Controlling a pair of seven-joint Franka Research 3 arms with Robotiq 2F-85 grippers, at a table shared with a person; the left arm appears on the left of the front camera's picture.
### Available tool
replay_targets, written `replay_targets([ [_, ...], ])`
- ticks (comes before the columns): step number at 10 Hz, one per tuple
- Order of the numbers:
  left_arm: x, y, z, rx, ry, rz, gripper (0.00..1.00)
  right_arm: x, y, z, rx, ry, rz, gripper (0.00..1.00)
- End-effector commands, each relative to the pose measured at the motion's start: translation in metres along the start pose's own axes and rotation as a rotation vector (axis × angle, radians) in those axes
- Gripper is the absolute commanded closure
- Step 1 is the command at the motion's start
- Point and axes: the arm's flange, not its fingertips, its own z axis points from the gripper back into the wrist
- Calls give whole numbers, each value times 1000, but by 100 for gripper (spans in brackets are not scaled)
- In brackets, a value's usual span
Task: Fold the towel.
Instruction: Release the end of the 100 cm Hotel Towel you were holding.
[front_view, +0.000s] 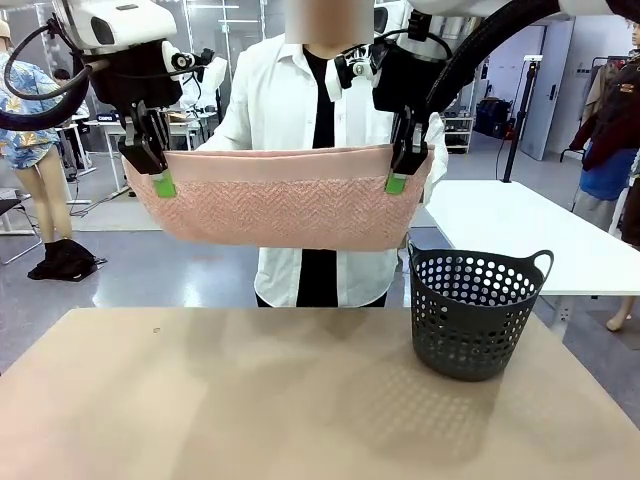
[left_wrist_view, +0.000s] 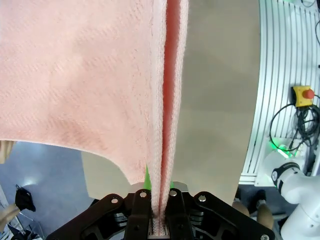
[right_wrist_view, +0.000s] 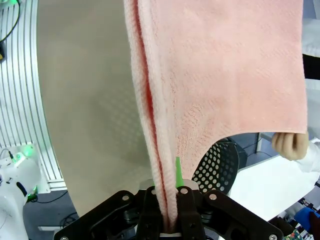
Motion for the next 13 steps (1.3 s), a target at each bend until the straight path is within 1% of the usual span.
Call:
replay_targets([
  [1, -1, 0, 1, 3, -1, 1, 100, 0, 0, 1, -3, -1, 0, 100],
  [13, -1, 0, 1, 3, -1, 1, 100, 0, 0, 1, -3, -1, 0, 100],
])
